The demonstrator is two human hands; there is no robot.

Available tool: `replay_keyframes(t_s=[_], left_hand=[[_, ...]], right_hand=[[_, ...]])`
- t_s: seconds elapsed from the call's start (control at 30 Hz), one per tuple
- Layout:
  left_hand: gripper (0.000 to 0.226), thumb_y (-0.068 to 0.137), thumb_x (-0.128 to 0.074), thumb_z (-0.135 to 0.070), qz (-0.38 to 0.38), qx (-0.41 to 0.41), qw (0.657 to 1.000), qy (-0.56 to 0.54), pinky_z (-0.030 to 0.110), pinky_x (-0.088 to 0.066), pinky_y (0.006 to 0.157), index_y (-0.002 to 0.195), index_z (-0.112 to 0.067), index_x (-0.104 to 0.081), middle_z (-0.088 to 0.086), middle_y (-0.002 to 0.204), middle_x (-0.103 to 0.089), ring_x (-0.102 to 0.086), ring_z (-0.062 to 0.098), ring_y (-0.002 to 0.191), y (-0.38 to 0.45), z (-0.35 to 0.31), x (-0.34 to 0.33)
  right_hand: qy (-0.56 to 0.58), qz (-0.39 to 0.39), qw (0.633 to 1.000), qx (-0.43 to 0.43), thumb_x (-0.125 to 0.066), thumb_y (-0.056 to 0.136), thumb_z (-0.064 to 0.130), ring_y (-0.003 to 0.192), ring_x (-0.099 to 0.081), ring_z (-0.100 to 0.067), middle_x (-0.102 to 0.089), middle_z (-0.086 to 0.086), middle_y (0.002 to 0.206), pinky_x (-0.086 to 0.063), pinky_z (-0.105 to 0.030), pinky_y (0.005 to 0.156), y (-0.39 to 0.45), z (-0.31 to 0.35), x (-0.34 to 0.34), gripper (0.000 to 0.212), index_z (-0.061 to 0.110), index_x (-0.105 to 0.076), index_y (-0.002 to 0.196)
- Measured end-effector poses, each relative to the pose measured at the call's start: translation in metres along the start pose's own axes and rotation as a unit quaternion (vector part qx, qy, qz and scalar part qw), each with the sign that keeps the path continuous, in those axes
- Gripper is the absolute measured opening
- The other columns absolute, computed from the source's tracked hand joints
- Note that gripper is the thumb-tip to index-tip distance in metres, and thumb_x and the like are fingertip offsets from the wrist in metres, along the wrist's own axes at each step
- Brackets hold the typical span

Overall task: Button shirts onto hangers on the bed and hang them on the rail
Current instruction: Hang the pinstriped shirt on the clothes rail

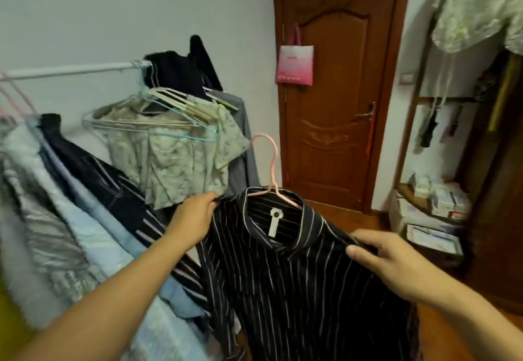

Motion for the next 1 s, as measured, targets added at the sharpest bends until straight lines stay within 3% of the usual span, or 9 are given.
replay_keyframes(t_s=[0.07, 0.17, 0.27, 0.33, 0.4, 0.53, 0.73, 0.87, 1.0], left_hand=[[0.023, 0.101, -0.06, -0.024, 0.022, 0.052, 0.998, -0.019, 0.037, -0.049, 0.094, 0.12, -0.016, -0.068, 0.009, 0.118, -0.07, -0.063, 0.031, 0.113, 0.008, 0.014, 0.007], [0.047, 0.098, -0.062, -0.034, 0.001, 0.092, 0.993, 0.07, 0.039, -0.039, 0.112, 0.142, -0.02, -0.054, 0.007, 0.139, -0.056, -0.049, 0.028, 0.133, 0.003, 0.033, 0.031], [0.026, 0.094, -0.064, -0.021, -0.121, 0.042, 0.975, 0.184, 0.04, -0.042, 0.106, 0.119, -0.016, -0.072, 0.005, 0.122, -0.064, -0.054, 0.029, 0.122, -0.024, 0.031, 0.086], [0.015, 0.089, -0.069, -0.017, -0.192, 0.023, 0.947, 0.257, 0.046, -0.045, 0.103, 0.101, -0.014, -0.078, 0.006, 0.114, -0.067, -0.057, 0.032, 0.118, -0.044, 0.03, 0.128], [0.015, 0.089, -0.067, -0.018, -0.227, 0.041, 0.929, 0.289, 0.049, -0.045, 0.102, 0.099, -0.015, -0.078, 0.007, 0.114, -0.068, -0.055, 0.032, 0.118, -0.055, 0.037, 0.169], [0.023, 0.097, -0.057, -0.023, -0.236, 0.132, 0.937, 0.22, 0.04, -0.039, 0.104, 0.114, -0.023, -0.073, -0.001, 0.118, -0.063, -0.048, 0.023, 0.119, -0.063, 0.067, 0.218], [0.032, 0.102, -0.053, -0.032, -0.237, 0.204, 0.939, 0.144, 0.032, -0.032, 0.108, 0.132, -0.028, -0.063, -0.006, 0.132, -0.053, -0.042, 0.016, 0.128, -0.06, 0.106, 0.218], [0.032, 0.101, -0.054, -0.033, -0.274, 0.209, 0.929, 0.131, 0.031, -0.031, 0.107, 0.131, -0.027, -0.063, -0.005, 0.13, -0.055, -0.04, 0.015, 0.125, -0.056, 0.115, 0.209], [0.03, 0.102, -0.048, -0.039, -0.276, 0.219, 0.922, 0.157, 0.041, -0.026, 0.115, 0.129, -0.035, -0.06, -0.012, 0.131, -0.05, -0.039, 0.013, 0.128, -0.058, 0.12, 0.205]], right_hand=[[-0.009, 0.002, 1.0, 0.024, -0.05, 0.095, 0.049, 0.082, -0.068, -0.01, -0.072, 0.004, 0.089, -0.054, -0.041, 0.079, 0.027, -0.005, -0.005, 0.026, 0.03, -0.069, 0.093], [-0.035, -0.033, 0.998, 0.048, -0.044, 0.095, 0.053, 0.075, -0.067, -0.005, -0.071, 0.012, 0.083, -0.056, -0.039, 0.072, 0.073, -0.003, -0.017, 0.025, 0.038, -0.064, 0.093], [-0.057, -0.042, 0.995, 0.064, -0.048, 0.1, 0.046, 0.076, -0.067, -0.005, -0.071, 0.01, 0.081, -0.057, -0.041, 0.071, 0.119, 0.016, -0.035, 0.021, 0.035, -0.065, 0.094], [-0.076, -0.048, 0.992, 0.091, -0.052, 0.101, 0.04, 0.076, -0.068, -0.015, -0.07, 0.005, 0.077, -0.055, -0.041, 0.068, 0.151, 0.042, -0.043, 0.019, 0.03, -0.064, 0.091], [-0.084, -0.051, 0.988, 0.122, -0.055, 0.102, 0.032, 0.077, -0.067, -0.023, -0.067, 0.003, 0.075, -0.048, -0.039, 0.065, 0.185, 0.082, -0.043, 0.019, 0.024, -0.063, 0.087], [-0.091, -0.082, 0.973, 0.197, -0.053, 0.102, 0.033, 0.093, -0.064, -0.034, -0.068, -0.009, 0.094, -0.048, -0.04, 0.075, 0.257, 0.186, -0.047, 0.021, 0.017, -0.066, 0.099], [-0.086, -0.1, 0.966, 0.222, -0.048, 0.104, 0.024, 0.103, -0.062, -0.04, -0.067, -0.017, 0.108, -0.038, -0.036, 0.073, 0.334, 0.318, -0.123, 0.022, 0.009, -0.064, 0.109], [-0.149, -0.04, 0.958, 0.241, -0.049, 0.101, 0.014, 0.108, -0.063, -0.041, -0.067, -0.021, 0.113, -0.048, -0.039, 0.081, 0.339, 0.321, -0.196, 0.02, 0.008, -0.061, 0.117], [-0.147, 0.003, 0.956, 0.255, -0.049, 0.1, 0.009, 0.104, -0.064, -0.042, -0.068, -0.021, 0.109, -0.051, -0.043, 0.082, 0.331, 0.301, -0.237, 0.024, 0.008, -0.055, 0.123]])
Point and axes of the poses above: each hand's wrist, its own y-axis towards the middle knuckle, its own x-axis out of the back of the hand, z = x × y, the point moved 2 cm from there along y, towards the middle knuckle
